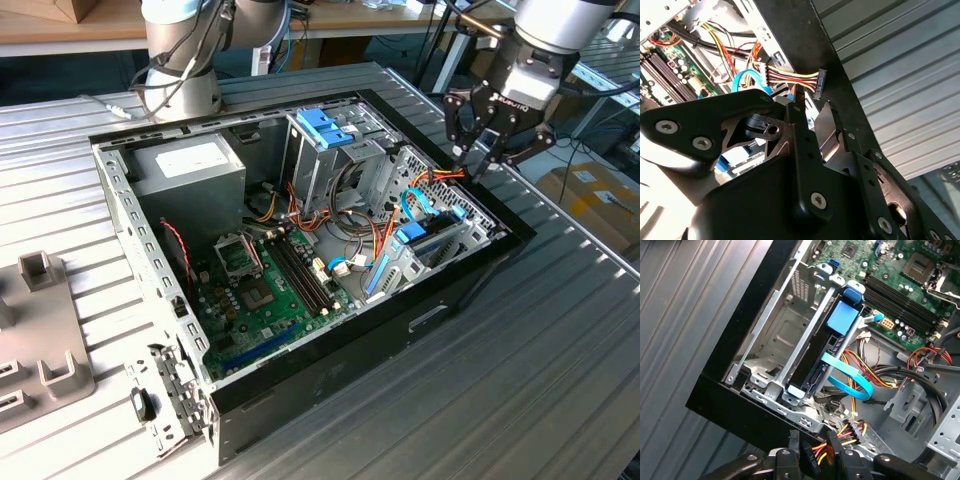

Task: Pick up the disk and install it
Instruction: 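Insert the second disk wire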

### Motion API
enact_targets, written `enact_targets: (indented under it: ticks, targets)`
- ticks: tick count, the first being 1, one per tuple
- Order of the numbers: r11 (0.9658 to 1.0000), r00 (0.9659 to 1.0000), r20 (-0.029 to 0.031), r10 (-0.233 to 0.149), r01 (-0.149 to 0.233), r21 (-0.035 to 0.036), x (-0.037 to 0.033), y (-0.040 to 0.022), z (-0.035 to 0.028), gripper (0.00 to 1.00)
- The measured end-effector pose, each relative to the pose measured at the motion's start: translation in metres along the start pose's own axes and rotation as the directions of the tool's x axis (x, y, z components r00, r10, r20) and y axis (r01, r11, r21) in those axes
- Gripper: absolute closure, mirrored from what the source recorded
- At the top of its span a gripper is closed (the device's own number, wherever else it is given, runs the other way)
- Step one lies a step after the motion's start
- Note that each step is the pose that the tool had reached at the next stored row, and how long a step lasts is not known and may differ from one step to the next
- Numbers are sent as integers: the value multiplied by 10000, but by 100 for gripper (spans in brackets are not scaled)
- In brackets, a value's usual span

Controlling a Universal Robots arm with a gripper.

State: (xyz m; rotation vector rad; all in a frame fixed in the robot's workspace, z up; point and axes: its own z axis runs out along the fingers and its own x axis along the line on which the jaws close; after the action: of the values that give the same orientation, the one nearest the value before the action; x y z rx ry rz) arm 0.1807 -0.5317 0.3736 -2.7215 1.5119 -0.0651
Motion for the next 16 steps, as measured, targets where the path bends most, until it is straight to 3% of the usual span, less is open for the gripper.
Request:
enact_targets:
  ticks: [3, 16]
  targets:
    - [9992, 9992, 17, -395, 395, 10, 13, -21, 1, 64]
    - [9992, 9992, 18, -402, 402, 10, 9, -43, 2, 64]
